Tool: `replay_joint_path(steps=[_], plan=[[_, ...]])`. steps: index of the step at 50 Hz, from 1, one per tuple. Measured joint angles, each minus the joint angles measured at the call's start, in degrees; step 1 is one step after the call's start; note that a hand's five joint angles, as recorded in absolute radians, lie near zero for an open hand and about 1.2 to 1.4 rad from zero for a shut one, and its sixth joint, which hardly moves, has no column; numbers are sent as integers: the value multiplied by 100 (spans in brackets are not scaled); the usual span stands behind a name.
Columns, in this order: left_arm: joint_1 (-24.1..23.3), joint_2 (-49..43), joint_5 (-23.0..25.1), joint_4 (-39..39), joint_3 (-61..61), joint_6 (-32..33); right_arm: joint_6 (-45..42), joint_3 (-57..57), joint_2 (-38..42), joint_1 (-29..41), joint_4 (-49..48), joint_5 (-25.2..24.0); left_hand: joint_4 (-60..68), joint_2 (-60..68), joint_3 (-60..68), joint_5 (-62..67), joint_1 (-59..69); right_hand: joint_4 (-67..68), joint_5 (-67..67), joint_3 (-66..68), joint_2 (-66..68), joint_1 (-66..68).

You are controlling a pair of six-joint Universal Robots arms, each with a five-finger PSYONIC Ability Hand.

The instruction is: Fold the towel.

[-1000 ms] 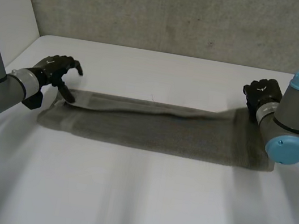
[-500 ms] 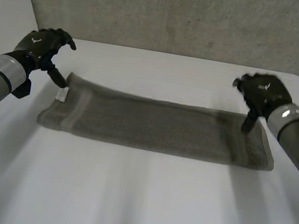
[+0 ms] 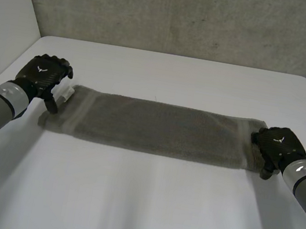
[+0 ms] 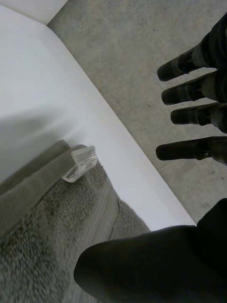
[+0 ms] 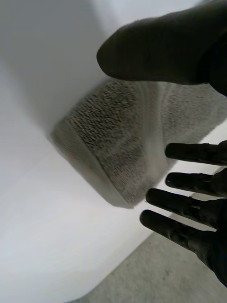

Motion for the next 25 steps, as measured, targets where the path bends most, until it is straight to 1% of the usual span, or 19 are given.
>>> replay_joint_path(steps=[7, 10, 12, 13, 14, 16, 19, 21, 25], plan=[[-33, 188, 9, -24, -189, -134, -6, -262, 454, -34, -9, -13, 0, 0, 0, 0, 0, 460, 439, 480, 477, 533], [-37, 198, 10, -16, -207, -206, -10, -364, 605, -47, -8, -14, 0, 0, 0, -1, 0, 879, 862, 896, 902, 948], [-38, 193, 11, -11, -207, -260, -9, -443, 707, -57, -9, -15, 0, 0, 0, 0, 0, 2595, 2244, 2618, 2688, 2659], [-38, 191, 10, -11, -207, -268, -8, -457, 724, -62, -11, -14, 0, 0, 0, -1, 0, 3050, 2685, 3182, 3282, 3222], [-37, 188, 10, -10, -205, -289, -5, -483, 752, -82, -21, -11, 0, 0, 0, -1, 0, 4244, 3529, 4255, 4387, 3994], [-37, 188, 10, -9, -200, -309, -3, -499, 762, -133, -43, -3, 0, 0, 0, 0, 0, 4983, 3936, 5013, 5114, 4213], [-37, 194, 10, -9, -195, -324, -4, -497, 737, -224, -71, 14, 0, 0, 0, 1, 0, 5097, 3942, 5122, 5173, 4393], [-38, 210, 10, -9, -195, -338, -10, -497, 678, -342, -112, 38, 0, 0, 0, 1, 0, 5099, 3931, 5128, 5173, 4996], [-33, 244, 9, -12, -196, -407, -38, -530, 593, -567, -115, 48, 0, 0, 0, 0, 0, 5107, 3933, 5139, 5174, 5142]])
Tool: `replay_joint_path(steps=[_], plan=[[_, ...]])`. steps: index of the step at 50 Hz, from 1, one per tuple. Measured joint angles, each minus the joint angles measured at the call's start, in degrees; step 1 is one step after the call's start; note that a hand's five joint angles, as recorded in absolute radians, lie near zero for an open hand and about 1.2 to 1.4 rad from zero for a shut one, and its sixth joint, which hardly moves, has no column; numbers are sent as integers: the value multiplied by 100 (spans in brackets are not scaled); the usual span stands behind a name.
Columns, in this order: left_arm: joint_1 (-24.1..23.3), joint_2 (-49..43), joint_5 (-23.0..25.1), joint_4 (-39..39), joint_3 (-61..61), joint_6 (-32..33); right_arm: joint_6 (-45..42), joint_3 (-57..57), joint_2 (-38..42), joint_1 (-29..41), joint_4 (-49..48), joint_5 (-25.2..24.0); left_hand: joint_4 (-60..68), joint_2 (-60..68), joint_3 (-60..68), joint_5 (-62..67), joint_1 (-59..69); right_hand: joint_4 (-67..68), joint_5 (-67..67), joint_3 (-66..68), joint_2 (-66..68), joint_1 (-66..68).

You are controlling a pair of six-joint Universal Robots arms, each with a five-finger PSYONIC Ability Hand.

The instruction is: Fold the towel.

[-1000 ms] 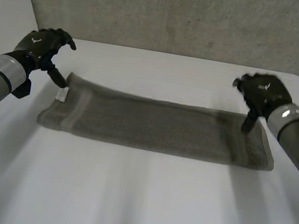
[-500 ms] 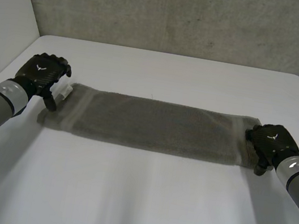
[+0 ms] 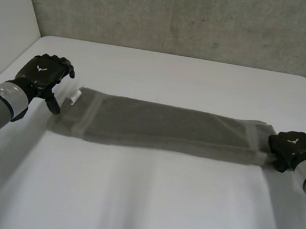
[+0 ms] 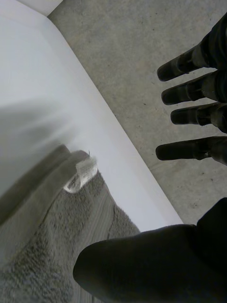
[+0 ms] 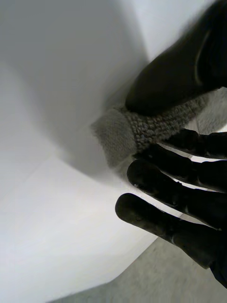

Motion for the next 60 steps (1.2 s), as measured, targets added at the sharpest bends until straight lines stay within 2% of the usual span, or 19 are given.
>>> replay_joint_path(steps=[6, 12, 24, 28, 32, 36, 41, 44, 45, 47, 48, 49, 51, 56, 60], plan=[[21, 47, 2, -6, -3, -206, -396, -154, -41, -518, 82, -7, 0, 0, 0, 0, 0, 4, 0, 10, 0, 19], [47, 111, 8, -7, 1, -424, -1304, -424, -61, -1068, 381, -17, 0, 0, 0, 0, 0, 5, 0, 15, 0, 43], [33, 135, 1, -17, -17, -474, -1581, -1143, -167, -1013, 929, 35, 0, 0, 0, -1, 0, 6, 0, 27, 0, 43], [23, 143, 0, -18, -25, -473, -1513, -1480, -273, -643, 1174, 131, 0, 0, 0, -1, 0, 6, 0, 28, 0, 50], [18, 153, -5, -13, -25, -471, -1286, -1924, -377, 282, 1381, 363, 0, 0, 0, -1, -1, 7, 0, 33, 4, 60], [16, 172, -13, -6, -28, -471, -897, -2464, -318, 1615, 1461, 683, 0, -1, 0, -1, -1, 9, 0, 56, 9, 65], [7, 193, -21, -9, -38, -471, -476, -3193, 198, 3418, 1466, 981, -5, -6, 0, -1, -1, 11, 0, 63, 11, 68], [-8, 199, -25, -15, -57, -478, -362, -3645, 761, 4374, 1506, 1061, -5, -10, -1, -1, -1, -846, 0, -857, -918, -838], [-15, 200, -25, -15, -68, -485, -346, -3800, 990, 4645, 1558, 1086, -5, -10, -1, -1, -1, -1545, -673, -1568, -1595, -1540], [-21, 201, -24, -18, -81, -492, -342, -3893, 1161, 4795, 1614, 1110, -5, -10, -1, -1, -1, -2679, -1837, -2674, -2749, -2823], [-29, 201, -23, -19, -98, -505, -341, -3991, 1346, 4919, 1706, 1154, -5, -10, 0, -1, -1, -4064, -3310, -4036, -4186, -4117], [-37, 201, -21, -20, -112, -517, -339, -4039, 1444, 4958, 1778, 1193, -5, -12, -1, -1, -6, -5051, -4247, -5025, -5201, -5110], [-55, 201, -19, -22, -135, -530, -328, -4061, 1542, 4919, 1906, 1290, -6, -13, -1, -1, -12, -6052, -5195, -6046, -6168, -6058], [-173, 198, 7, -25, -178, -550, -182, -3772, 1392, 4480, 2069, 1497, -6, -16, -1, -1, -12, -6192, -5234, -6286, -6296, -6299], [-346, 187, 40, -30, -194, -545, 227, -3048, 950, 3927, 1970, 1513, -6, -16, -1, -1, -12, -6192, -5234, -6291, -6296, -6303]])
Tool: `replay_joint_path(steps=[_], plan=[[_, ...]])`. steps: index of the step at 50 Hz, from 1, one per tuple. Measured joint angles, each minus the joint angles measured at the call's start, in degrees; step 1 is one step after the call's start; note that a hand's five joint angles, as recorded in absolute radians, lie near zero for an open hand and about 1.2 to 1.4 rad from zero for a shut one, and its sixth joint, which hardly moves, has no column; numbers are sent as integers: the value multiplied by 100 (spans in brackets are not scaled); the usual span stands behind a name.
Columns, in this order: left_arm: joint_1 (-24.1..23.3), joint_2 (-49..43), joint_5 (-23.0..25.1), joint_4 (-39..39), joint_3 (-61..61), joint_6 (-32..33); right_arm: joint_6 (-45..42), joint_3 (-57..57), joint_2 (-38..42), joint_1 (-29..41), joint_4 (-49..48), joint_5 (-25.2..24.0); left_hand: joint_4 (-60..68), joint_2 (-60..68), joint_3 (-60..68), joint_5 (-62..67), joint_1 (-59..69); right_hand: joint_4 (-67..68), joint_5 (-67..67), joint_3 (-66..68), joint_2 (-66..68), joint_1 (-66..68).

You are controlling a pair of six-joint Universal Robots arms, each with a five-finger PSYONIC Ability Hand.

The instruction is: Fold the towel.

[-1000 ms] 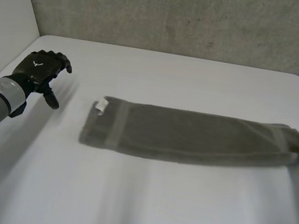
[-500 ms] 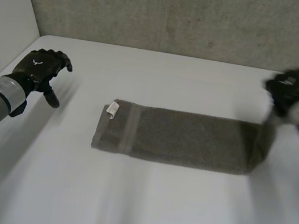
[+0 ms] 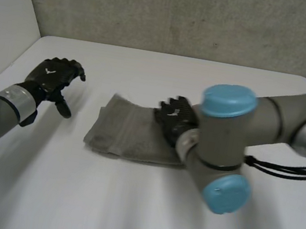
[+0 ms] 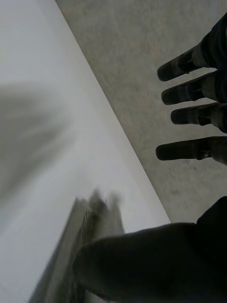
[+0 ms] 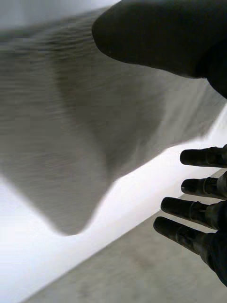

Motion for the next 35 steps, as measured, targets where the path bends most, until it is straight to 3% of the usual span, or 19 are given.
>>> replay_joint_path(steps=[10, 15, 20, 22, 26, 28, 35], plan=[[-672, -22, 52, -11, -68, 26, 641, 2187, -935, -965, -1017, -554, 0, 0, 0, 0, 0, 1, 15, 6, 13, 25], [-990, -28, 75, -7, -169, 39, 679, 3057, -1210, -1277, -1763, -808, 0, 0, 0, 0, 0, 556, 804, 656, 626, 715], [-1146, -24, 66, -2, -253, 45, 669, 3436, -1299, -1459, -2288, -925, 0, 0, 0, 0, 0, 2225, 2336, 2302, 2314, 2371], [-1179, -23, 57, 1, -274, 39, 675, 3503, -1279, -1506, -2453, -983, 0, 0, 0, 0, 0, 3873, 4011, 3975, 4038, 4009], [-1188, -25, 41, 2, -288, 22, 759, 3522, -1194, -1539, -2590, -1100, 0, 0, 0, 0, 0, 5653, 5754, 5737, 5792, 5626], [-1186, -23, 33, 1, -290, 14, 862, 3522, -1159, -1565, -2604, -1168, 0, 0, 0, 0, 0, 6139, 6289, 6223, 6256, 5964], [-1166, 30, 21, -9, -306, -5, 1191, 3691, -1314, -1796, -2520, -1315, 0, 0, 0, 0, 0, 6196, 6329, 6285, 6272, 5981]])
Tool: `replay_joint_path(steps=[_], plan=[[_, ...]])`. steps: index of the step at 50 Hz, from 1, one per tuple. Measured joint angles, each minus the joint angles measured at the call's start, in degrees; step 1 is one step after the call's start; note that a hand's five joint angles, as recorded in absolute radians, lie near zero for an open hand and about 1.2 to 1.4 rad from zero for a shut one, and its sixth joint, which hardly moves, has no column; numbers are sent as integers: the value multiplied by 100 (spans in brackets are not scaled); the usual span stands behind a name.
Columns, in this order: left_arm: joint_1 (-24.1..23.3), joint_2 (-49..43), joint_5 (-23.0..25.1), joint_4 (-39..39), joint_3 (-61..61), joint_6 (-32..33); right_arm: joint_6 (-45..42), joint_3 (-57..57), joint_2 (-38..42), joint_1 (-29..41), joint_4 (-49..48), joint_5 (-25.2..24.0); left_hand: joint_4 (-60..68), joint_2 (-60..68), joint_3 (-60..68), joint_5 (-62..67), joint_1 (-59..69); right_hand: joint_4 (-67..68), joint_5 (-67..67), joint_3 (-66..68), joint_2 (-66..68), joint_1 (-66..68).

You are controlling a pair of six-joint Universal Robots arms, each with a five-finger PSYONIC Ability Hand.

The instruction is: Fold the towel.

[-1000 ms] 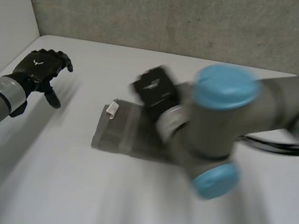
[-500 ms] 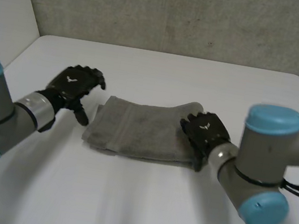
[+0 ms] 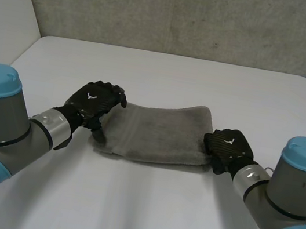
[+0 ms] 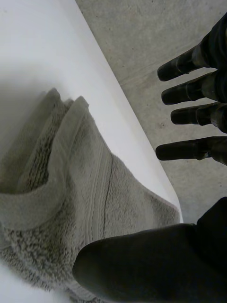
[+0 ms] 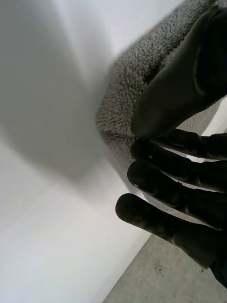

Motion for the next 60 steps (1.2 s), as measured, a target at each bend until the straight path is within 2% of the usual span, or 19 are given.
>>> replay_joint_path(steps=[12, 14, 16, 18, 21, 34, 51, 54, 55, 58, 60], plan=[[24, 361, -9, -3, 44, -184, -204, 526, -481, -366, 348, -365, 0, -1, 0, 0, 0, 2, 43, 17, 0, 384], [30, 414, -9, -3, 61, -287, -285, 549, -523, -412, 394, -365, 0, -1, 0, 0, 0, -974, -974, -957, -984, -602], [39, 470, -9, 0, 83, -427, -378, 561, -568, -451, 429, -338, 0, -1, 0, 0, 0, -2700, -2681, -2723, -2761, -2391], [48, 507, -10, 2, 97, -541, -435, 562, -597, -466, 438, -307, 0, -1, 0, 0, 0, -3302, -3392, -3339, -3342, -3042], [60, 544, -13, 8, 105, -687, -458, 556, -624, -463, 422, -271, 0, -1, 0, 0, 0, -3362, -3507, -3395, -3361, -3092], [97, 501, -27, 47, -129, -1107, 306, 527, -468, -307, -8, -243, 0, -1, 0, 0, 0, -3362, -3517, -3399, -3361, -3093], [107, 423, -17, 147, -301, -1243, 721, 519, -72, -194, -401, -238, 0, -1, 0, 0, 0, -3286, -3285, -3291, -3293, -2937], [107, 405, -20, 199, -323, -1241, 736, 504, 0, -194, -406, -236, 0, -1, 0, 0, 0, -2702, -2674, -2697, -2690, -2341], [107, 397, -20, 219, -330, -1240, 762, 498, 26, -196, -414, -236, 0, -1, 0, 0, 0, -1851, -1839, -1850, -1718, -1391], [107, 380, -20, 249, -340, -1239, 868, 498, 44, -204, -437, -238, 0, -1, 0, 0, 0, -187, -253, -175, -252, -104], [107, 371, -20, 260, -346, -1239, 956, 497, 32, -216, -447, -238, 0, -1, 0, 0, 0, -4, -166, -4, -245, -76]])
